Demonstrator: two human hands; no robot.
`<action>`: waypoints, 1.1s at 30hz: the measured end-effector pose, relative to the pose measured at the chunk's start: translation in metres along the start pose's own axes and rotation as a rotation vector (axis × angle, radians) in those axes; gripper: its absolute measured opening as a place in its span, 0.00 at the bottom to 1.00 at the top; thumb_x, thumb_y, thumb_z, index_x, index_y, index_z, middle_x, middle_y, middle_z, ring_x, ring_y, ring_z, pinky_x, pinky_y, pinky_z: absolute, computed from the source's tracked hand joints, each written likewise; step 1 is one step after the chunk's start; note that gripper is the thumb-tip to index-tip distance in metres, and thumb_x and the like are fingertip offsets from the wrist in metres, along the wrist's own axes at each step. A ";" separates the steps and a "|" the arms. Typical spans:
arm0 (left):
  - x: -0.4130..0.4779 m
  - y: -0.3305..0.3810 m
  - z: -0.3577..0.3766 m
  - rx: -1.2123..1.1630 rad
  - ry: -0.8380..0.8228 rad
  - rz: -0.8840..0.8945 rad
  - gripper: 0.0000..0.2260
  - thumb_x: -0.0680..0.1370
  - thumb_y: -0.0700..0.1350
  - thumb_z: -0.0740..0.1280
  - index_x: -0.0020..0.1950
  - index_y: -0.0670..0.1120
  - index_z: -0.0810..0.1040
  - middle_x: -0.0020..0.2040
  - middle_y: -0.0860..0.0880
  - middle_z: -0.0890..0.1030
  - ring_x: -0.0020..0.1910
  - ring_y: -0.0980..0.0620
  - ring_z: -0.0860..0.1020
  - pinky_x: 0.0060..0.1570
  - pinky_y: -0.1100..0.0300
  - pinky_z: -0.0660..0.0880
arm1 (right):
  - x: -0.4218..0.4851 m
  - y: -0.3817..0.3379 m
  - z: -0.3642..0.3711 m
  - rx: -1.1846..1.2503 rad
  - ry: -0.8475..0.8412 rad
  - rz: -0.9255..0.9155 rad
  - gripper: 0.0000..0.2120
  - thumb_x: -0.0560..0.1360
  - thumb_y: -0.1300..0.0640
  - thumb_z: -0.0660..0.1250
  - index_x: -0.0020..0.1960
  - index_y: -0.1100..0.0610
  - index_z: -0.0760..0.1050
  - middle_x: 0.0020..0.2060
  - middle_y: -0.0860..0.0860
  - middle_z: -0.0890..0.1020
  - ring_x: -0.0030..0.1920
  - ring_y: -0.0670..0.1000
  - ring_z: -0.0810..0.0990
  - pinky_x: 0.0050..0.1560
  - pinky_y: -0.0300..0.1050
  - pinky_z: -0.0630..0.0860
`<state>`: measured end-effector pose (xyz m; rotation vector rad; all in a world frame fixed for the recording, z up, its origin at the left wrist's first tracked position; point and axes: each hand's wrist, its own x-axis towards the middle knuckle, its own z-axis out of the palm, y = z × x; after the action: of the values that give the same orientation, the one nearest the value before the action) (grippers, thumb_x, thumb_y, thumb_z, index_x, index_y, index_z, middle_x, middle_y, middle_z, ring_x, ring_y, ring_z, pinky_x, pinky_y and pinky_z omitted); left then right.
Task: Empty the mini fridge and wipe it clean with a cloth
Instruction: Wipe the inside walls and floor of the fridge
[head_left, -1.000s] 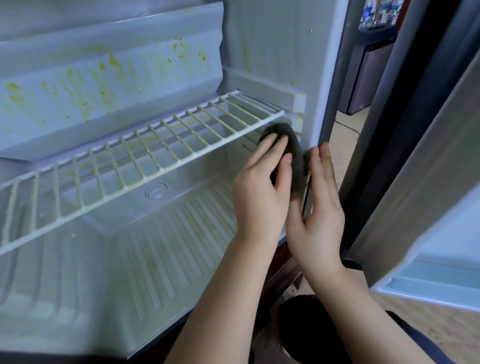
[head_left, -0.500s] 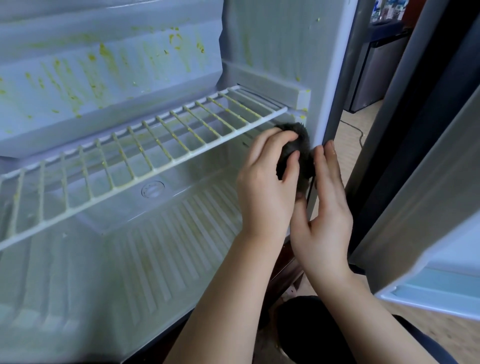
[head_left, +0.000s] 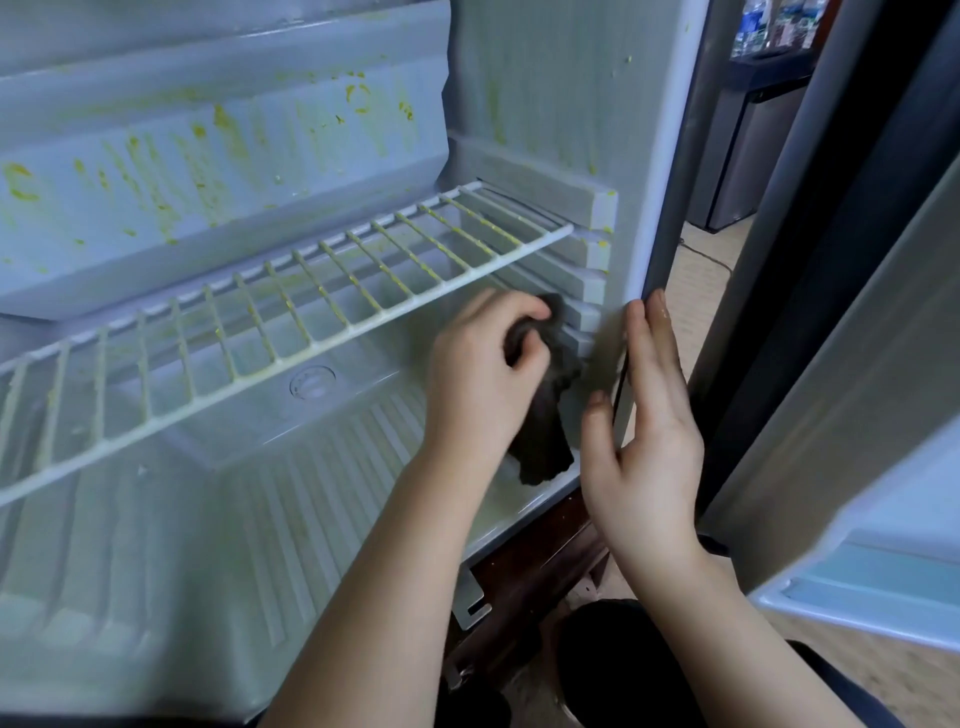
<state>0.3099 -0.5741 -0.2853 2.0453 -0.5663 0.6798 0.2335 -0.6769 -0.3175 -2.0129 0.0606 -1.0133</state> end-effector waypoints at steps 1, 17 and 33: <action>0.002 -0.005 -0.003 -0.054 0.030 -0.130 0.09 0.71 0.34 0.67 0.45 0.47 0.81 0.32 0.57 0.75 0.29 0.59 0.68 0.34 0.69 0.65 | 0.000 0.000 0.000 0.002 -0.003 0.005 0.31 0.73 0.72 0.60 0.75 0.62 0.61 0.75 0.50 0.59 0.76 0.45 0.56 0.71 0.31 0.54; 0.027 -0.018 -0.014 0.144 0.030 -0.335 0.06 0.77 0.48 0.70 0.44 0.48 0.76 0.36 0.49 0.81 0.40 0.47 0.79 0.42 0.55 0.72 | -0.001 -0.007 -0.001 0.043 0.071 -0.163 0.21 0.72 0.73 0.59 0.64 0.67 0.73 0.67 0.58 0.73 0.70 0.56 0.69 0.71 0.46 0.64; 0.021 -0.037 -0.053 -0.045 -0.145 -0.478 0.04 0.78 0.48 0.68 0.47 0.51 0.81 0.44 0.52 0.83 0.44 0.54 0.79 0.48 0.56 0.74 | 0.007 0.001 0.022 -0.125 -0.115 0.124 0.04 0.73 0.57 0.73 0.48 0.53 0.82 0.37 0.44 0.81 0.29 0.43 0.74 0.33 0.33 0.70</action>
<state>0.3354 -0.5133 -0.2693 2.0898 -0.1545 0.2351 0.2531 -0.6653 -0.3207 -2.1489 0.1888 -0.8324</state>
